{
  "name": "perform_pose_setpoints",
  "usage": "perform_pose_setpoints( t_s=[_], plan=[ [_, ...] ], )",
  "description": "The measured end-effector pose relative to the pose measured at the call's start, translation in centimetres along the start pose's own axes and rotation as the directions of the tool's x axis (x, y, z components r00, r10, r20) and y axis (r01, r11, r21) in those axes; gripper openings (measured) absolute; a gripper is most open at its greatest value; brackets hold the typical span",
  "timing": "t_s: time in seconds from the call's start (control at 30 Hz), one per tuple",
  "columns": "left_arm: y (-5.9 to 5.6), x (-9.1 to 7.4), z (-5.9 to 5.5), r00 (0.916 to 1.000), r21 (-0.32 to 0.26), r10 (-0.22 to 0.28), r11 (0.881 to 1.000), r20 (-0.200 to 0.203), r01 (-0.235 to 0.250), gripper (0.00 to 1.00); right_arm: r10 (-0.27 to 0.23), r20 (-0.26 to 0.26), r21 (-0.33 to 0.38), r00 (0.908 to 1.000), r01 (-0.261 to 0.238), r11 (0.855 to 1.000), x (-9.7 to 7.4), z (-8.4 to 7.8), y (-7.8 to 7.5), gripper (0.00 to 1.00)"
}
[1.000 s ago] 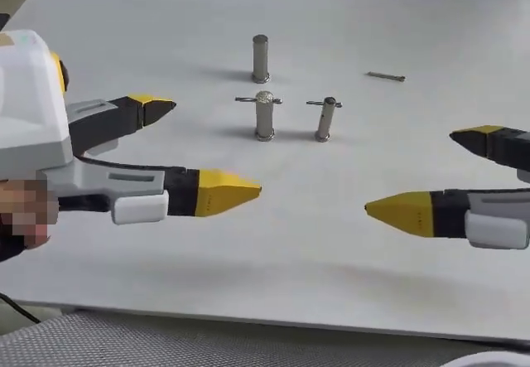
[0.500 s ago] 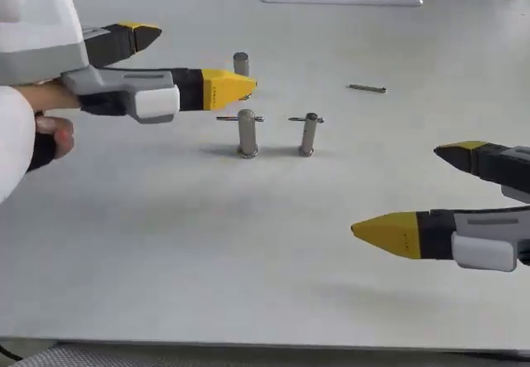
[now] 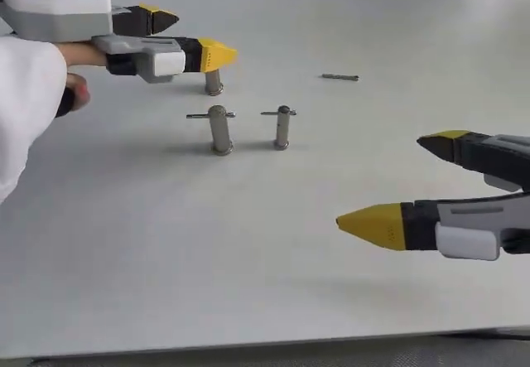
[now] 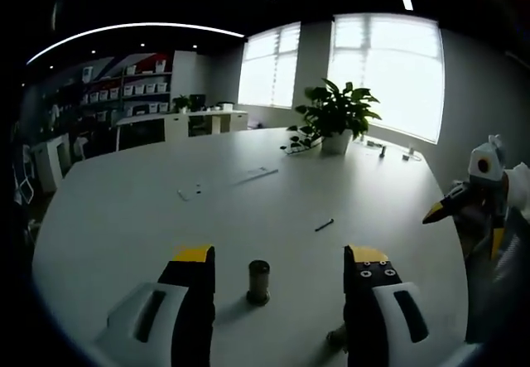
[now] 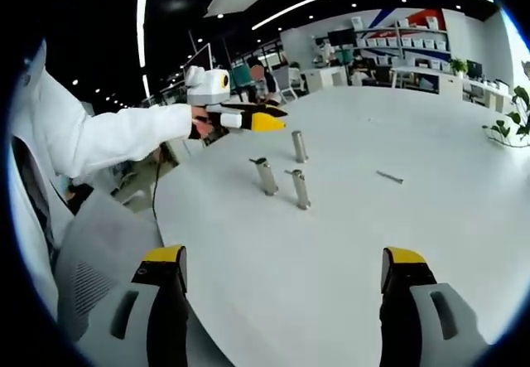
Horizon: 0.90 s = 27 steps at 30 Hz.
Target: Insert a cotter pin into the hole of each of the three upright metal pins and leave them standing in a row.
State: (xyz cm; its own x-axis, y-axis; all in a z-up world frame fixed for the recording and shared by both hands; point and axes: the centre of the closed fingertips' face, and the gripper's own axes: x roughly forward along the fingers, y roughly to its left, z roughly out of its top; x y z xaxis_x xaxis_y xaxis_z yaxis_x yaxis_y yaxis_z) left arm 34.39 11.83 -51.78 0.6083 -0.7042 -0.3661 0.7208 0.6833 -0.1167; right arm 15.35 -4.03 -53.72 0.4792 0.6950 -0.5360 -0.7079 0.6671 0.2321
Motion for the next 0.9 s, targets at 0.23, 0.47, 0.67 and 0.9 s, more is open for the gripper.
perform_pose_setpoints(
  t_s=[0.23,0.47,0.67,0.9],
  plan=[
    [0.0,1.2,-1.3,0.9983,0.02,0.006,1.0,-0.057,-0.005,0.45,0.009,-0.002,0.01,1.0,-0.009,1.0,0.1,-0.4,0.5,0.95],
    [0.2,2.0,-2.6,0.9952,0.026,-0.021,0.999,-0.095,0.024,0.29,0.015,-0.004,0.01,0.9999,-0.015,1.0,0.2,-0.4,0.5,0.94],
    [0.4,2.2,-3.1,0.9927,0.061,-0.014,0.998,-0.12,0.021,0.19,0.015,0.0,0.011,0.9999,-0.015,1.0,0.2,-0.3,0.6,0.94],
    [0.6,2.3,-3.4,0.9919,0.088,-0.018,0.996,-0.126,0.03,0.12,0.012,-0.004,0.014,0.9999,-0.012,1.0,0.1,-0.4,0.4,0.93]
  ],
)
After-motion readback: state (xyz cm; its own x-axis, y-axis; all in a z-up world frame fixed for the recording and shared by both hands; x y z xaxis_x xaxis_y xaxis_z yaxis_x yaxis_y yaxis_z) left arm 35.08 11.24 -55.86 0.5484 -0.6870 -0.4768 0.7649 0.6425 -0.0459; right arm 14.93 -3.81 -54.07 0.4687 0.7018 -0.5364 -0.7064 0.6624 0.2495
